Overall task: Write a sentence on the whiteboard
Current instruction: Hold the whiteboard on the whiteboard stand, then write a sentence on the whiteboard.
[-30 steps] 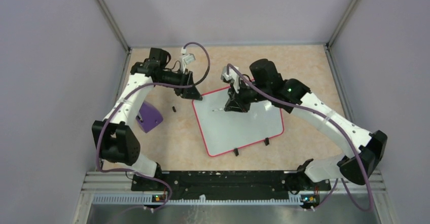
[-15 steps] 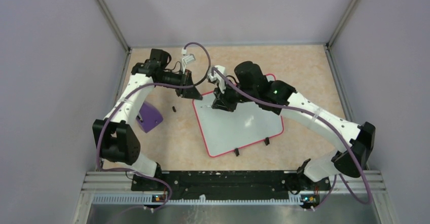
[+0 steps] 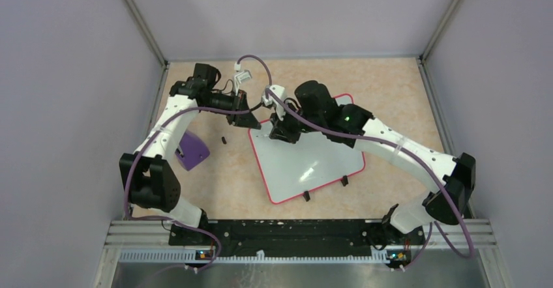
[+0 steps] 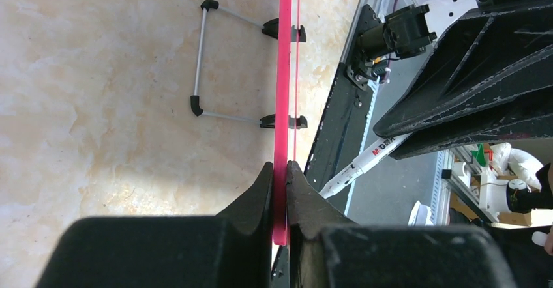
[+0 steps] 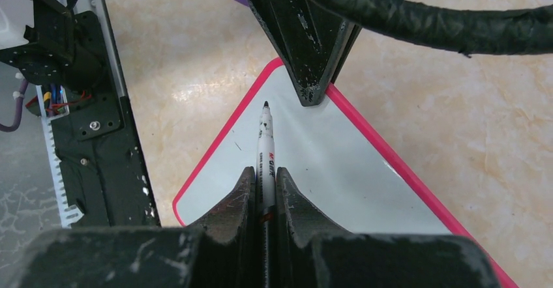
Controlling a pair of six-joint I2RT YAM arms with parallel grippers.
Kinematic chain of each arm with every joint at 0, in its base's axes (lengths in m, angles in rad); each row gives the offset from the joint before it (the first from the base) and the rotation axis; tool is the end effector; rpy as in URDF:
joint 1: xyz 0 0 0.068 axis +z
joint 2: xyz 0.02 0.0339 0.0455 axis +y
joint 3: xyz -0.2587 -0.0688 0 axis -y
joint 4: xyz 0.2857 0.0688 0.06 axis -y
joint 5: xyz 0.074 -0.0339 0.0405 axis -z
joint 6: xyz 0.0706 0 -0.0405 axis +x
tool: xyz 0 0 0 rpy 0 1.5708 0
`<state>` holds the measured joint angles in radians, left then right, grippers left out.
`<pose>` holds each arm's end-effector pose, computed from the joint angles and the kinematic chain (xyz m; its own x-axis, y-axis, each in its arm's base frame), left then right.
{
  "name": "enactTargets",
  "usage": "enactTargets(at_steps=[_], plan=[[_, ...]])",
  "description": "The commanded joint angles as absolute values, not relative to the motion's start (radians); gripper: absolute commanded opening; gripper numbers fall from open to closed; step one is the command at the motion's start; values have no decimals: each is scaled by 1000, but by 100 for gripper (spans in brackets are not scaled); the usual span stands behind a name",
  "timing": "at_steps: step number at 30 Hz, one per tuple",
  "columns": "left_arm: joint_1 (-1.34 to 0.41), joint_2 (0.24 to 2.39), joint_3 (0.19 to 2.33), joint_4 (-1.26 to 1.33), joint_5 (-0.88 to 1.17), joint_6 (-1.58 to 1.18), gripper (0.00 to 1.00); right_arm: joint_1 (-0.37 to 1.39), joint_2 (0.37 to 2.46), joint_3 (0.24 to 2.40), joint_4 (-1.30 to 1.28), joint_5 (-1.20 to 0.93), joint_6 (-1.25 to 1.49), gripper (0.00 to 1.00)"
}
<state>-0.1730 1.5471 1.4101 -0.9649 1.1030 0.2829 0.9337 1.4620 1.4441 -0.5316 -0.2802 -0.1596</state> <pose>0.3368 -0.1228 0.2981 -0.7112 0.2521 -0.6562 0.7014 0.3170 -0.6384 0.2220 0.3328 0.3515 -0.1617 -0.4752 -0.8649 -0.9505 0.3105 0.0071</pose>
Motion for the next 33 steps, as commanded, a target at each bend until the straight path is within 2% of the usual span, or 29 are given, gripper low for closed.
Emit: enactTargets(at_steps=[1, 20, 33], plan=[[-169, 1534, 1403, -947, 1119, 297, 0, 944, 1474, 1487, -482, -267, -149, 0], [-169, 1537, 1417, -957, 1127, 314, 0, 950, 1507, 1493, -482, -237, -164, 0], [-169, 1545, 1428, -960, 1125, 316, 0, 894, 1439, 1437, -505, -177, -174, 0]])
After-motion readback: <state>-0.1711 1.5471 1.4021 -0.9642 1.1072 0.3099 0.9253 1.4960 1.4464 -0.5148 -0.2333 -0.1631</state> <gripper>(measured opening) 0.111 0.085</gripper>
